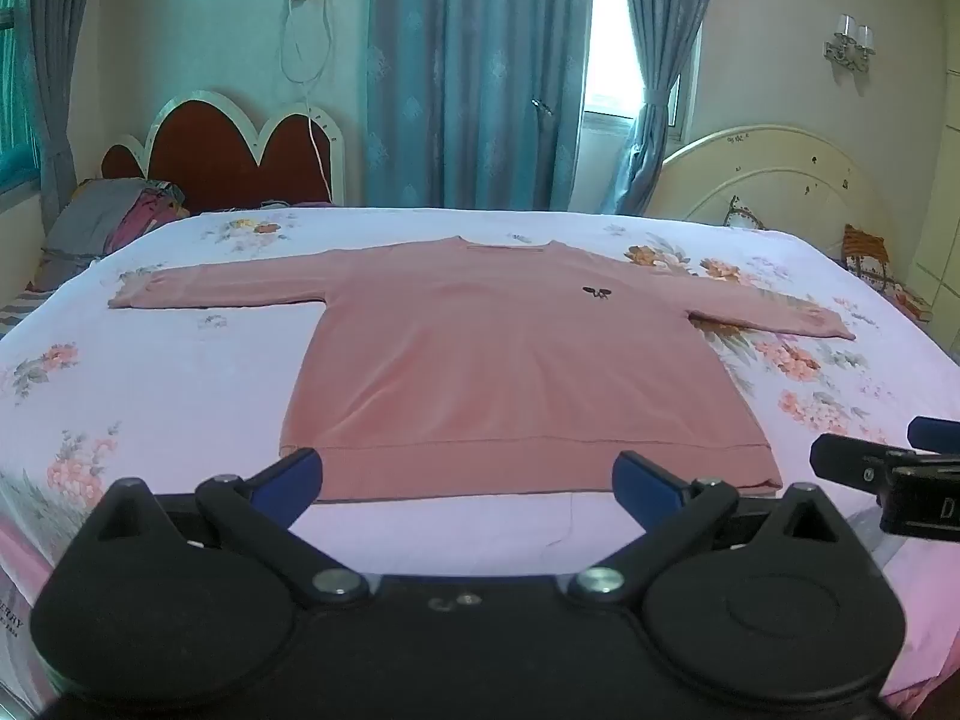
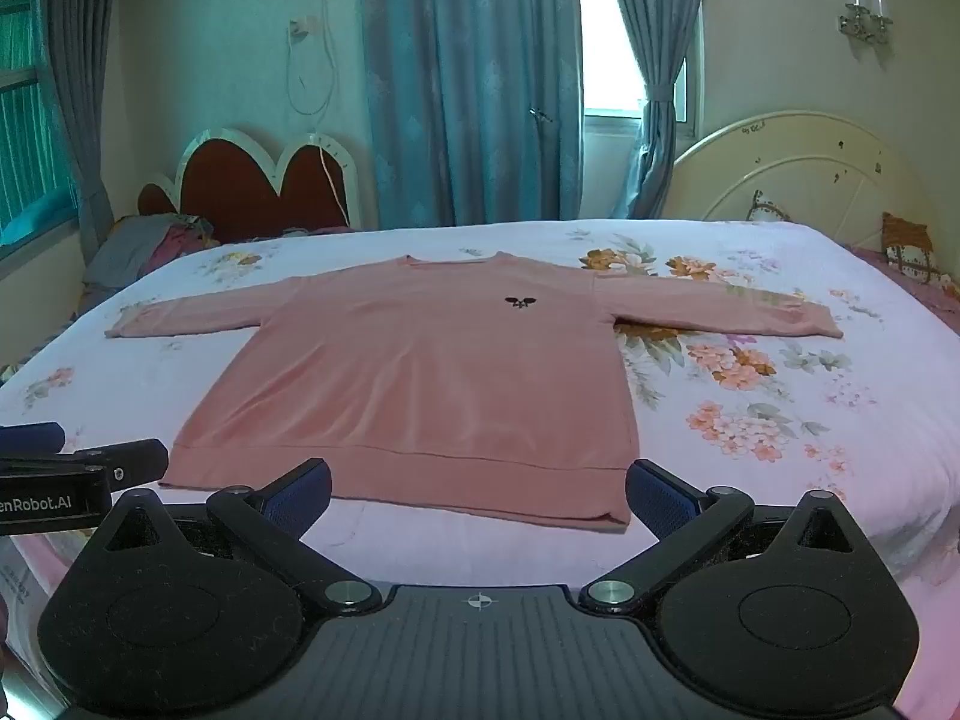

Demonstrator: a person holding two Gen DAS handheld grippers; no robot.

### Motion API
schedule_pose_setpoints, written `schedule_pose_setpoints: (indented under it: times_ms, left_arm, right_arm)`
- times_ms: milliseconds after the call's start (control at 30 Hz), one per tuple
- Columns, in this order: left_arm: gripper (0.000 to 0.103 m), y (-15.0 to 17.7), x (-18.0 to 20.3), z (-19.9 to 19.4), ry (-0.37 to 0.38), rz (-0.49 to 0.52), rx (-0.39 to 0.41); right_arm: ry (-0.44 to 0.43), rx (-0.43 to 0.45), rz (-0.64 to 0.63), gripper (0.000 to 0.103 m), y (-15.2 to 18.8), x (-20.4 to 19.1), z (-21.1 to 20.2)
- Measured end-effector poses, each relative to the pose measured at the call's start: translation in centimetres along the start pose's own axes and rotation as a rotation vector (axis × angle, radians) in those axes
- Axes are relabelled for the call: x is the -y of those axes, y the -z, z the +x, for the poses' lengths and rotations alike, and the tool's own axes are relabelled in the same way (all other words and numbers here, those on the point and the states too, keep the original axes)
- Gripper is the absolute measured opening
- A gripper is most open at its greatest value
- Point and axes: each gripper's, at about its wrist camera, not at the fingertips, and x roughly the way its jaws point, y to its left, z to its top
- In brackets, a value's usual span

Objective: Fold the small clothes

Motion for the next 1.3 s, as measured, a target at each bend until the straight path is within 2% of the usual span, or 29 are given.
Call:
schedule_pose_setpoints:
  times_ms: [1300]
  left_arm:
    - [0.103, 0.10, -0.03, 0.03, -0.006, -0.003, -0.005]
  right_arm:
    - [-0.001, 0.004, 0.008, 0.103, -0.31, 0.33, -0.15]
